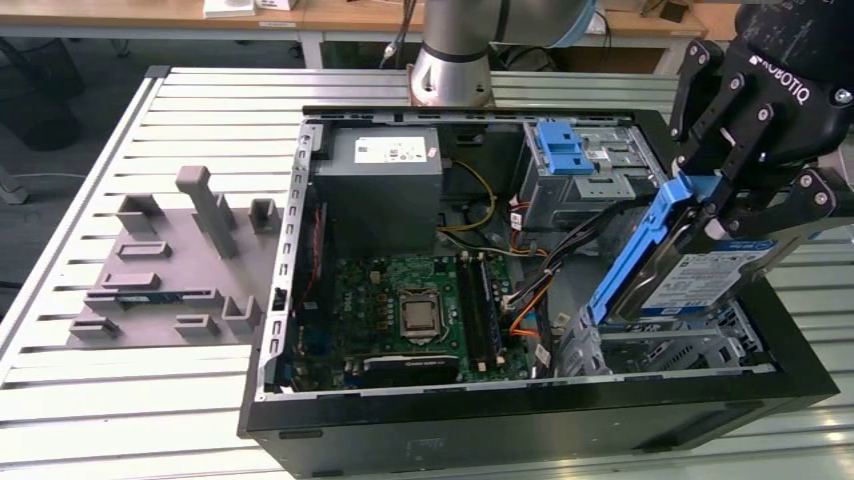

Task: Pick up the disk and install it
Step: 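Insert the disk into the insertion slot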

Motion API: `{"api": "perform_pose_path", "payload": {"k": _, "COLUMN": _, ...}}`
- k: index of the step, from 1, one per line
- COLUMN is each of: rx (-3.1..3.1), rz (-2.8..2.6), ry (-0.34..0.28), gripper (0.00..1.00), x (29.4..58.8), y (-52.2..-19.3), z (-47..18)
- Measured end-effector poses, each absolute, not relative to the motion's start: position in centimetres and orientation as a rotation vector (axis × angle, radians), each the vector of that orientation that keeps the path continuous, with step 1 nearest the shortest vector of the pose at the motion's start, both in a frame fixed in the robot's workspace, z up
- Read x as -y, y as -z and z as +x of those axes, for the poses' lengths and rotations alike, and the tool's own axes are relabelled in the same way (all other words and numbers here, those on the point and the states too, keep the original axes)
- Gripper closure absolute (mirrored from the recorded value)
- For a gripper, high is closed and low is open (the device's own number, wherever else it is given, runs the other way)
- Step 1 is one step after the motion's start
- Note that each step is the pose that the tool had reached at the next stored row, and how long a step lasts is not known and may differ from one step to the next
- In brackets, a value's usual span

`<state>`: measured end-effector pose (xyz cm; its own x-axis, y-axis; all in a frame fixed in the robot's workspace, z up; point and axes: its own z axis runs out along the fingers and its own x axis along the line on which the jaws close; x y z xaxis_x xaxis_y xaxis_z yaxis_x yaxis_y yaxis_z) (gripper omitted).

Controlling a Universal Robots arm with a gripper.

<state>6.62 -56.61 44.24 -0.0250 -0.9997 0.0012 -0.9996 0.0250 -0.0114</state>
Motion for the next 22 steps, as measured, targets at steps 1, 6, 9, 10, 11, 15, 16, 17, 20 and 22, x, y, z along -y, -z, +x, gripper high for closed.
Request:
{"api": "perform_pose_path", "payload": {"k": 1, "rx": -2.245, "rz": -2.188, "ry": 0.014, "gripper": 0.64, "x": 56.61, "y": -44.21, "z": 6.63}}
{"api": "perform_pose_path", "payload": {"k": 6, "rx": -2.247, "rz": -2.185, "ry": 0.014, "gripper": 0.64, "x": 56.61, "y": -43.98, "z": 6.66}}
{"api": "perform_pose_path", "payload": {"k": 9, "rx": -2.247, "rz": -2.185, "ry": 0.014, "gripper": 0.64, "x": 56.61, "y": -43.81, "z": 6.68}}
{"api": "perform_pose_path", "payload": {"k": 10, "rx": -2.247, "rz": -2.185, "ry": 0.014, "gripper": 0.64, "x": 56.61, "y": -43.75, "z": 6.69}}
{"api": "perform_pose_path", "payload": {"k": 11, "rx": -2.247, "rz": -2.185, "ry": 0.014, "gripper": 0.64, "x": 56.61, "y": -43.7, "z": 6.69}}
{"api": "perform_pose_path", "payload": {"k": 15, "rx": -2.247, "rz": -2.185, "ry": 0.014, "gripper": 0.64, "x": 56.61, "y": -43.5, "z": 6.72}}
{"api": "perform_pose_path", "payload": {"k": 16, "rx": -2.247, "rz": -2.185, "ry": 0.014, "gripper": 0.64, "x": 56.61, "y": -43.45, "z": 6.73}}
{"api": "perform_pose_path", "payload": {"k": 17, "rx": -2.247, "rz": -2.185, "ry": 0.014, "gripper": 0.64, "x": 56.61, "y": -43.41, "z": 6.74}}
{"api": "perform_pose_path", "payload": {"k": 20, "rx": -2.247, "rz": -2.185, "ry": 0.014, "gripper": 0.64, "x": 56.61, "y": -43.34, "z": 6.76}}
{"api": "perform_pose_path", "payload": {"k": 22, "rx": -2.247, "rz": -2.185, "ry": 0.014, "gripper": 0.64, "x": 56.61, "y": -43.31, "z": 6.76}}
